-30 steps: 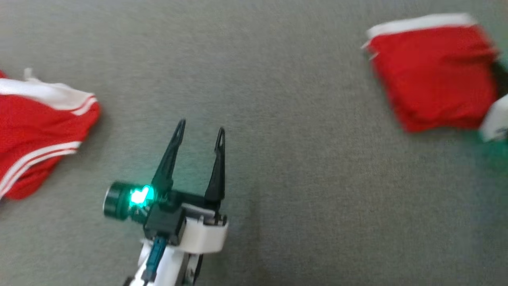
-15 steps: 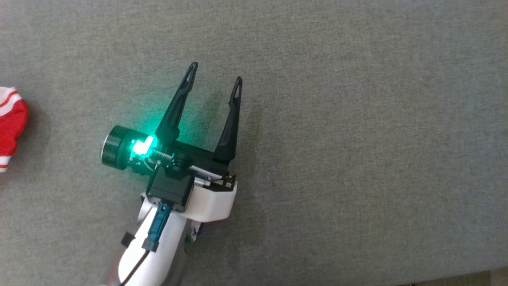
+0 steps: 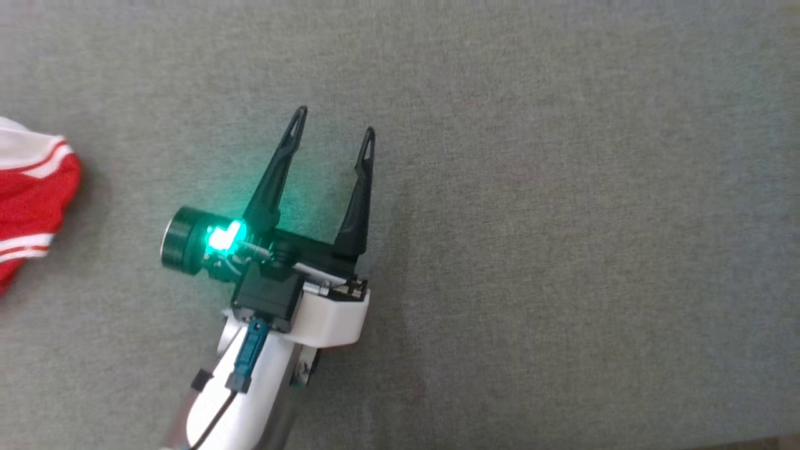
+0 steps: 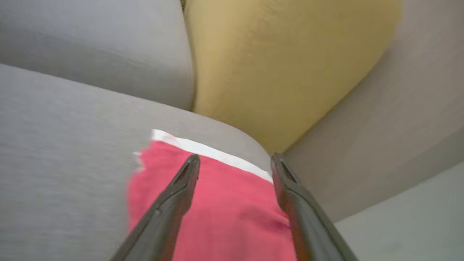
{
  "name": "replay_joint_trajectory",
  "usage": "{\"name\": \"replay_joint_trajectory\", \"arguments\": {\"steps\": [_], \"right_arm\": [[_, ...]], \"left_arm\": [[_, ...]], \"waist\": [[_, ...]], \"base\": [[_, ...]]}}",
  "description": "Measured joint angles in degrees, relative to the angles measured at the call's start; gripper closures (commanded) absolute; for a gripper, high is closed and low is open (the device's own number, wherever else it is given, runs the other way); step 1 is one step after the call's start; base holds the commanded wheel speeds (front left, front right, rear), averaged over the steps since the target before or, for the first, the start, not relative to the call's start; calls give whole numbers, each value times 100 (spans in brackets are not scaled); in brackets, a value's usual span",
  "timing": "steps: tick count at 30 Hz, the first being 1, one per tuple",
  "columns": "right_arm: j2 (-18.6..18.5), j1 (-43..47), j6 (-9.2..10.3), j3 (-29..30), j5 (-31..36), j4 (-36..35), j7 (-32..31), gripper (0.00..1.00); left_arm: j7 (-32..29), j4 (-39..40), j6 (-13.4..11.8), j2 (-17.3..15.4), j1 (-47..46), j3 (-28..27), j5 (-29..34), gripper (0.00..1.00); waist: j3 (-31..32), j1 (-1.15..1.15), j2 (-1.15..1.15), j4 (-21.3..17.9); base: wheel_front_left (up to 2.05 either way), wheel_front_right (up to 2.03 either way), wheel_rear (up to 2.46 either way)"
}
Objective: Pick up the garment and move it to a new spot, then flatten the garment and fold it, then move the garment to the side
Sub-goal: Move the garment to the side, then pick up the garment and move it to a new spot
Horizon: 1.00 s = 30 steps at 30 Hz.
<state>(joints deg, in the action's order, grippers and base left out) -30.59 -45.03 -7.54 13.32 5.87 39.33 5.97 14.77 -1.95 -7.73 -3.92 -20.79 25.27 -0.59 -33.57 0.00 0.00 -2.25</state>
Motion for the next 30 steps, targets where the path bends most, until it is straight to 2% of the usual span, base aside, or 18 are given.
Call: {"name": "replay_joint_trajectory", "arguments": {"steps": [4, 7, 15, 20, 26, 30], "right_arm": [[833, 306, 0, -342, -141, -388, 279, 0], [1280, 714, 0, -628, -483, -588, 424, 0], [2269, 2061, 0, -1407, -1270, -720, 784, 0], [2646, 3132, 0, -1750, -1360, -1207, 832, 0], [2710, 4221, 0, -1734, -1184, -2074, 840, 0], [2777, 4670, 0, -1731, -1160, -2250, 840, 0]], "left_arm": [[0, -154, -185, 13, 241, -155, -179, 0], [-1, -355, -288, 23, 533, -287, -274, 0], [-2, -697, -292, 64, 1089, -512, -494, 0], [-2, -734, -341, 69, 1655, -668, -541, 0], [-5, -719, -336, 68, 2303, -838, -493, 0], [-5, -784, -326, 41, 2505, -903, -331, 0]], "waist": [[363, 0, 0, 20], [703, -1, 0, 40], [1836, -2, 0, 171], [2621, -3, 0, 282], [3379, -2, 1, 417], [3694, -2, 0, 516]], "base": [[0, 0, 0], [0, 0, 0], [0, 0, 0], [0, 0, 0], [0, 0, 0], [0, 0, 0]]}}
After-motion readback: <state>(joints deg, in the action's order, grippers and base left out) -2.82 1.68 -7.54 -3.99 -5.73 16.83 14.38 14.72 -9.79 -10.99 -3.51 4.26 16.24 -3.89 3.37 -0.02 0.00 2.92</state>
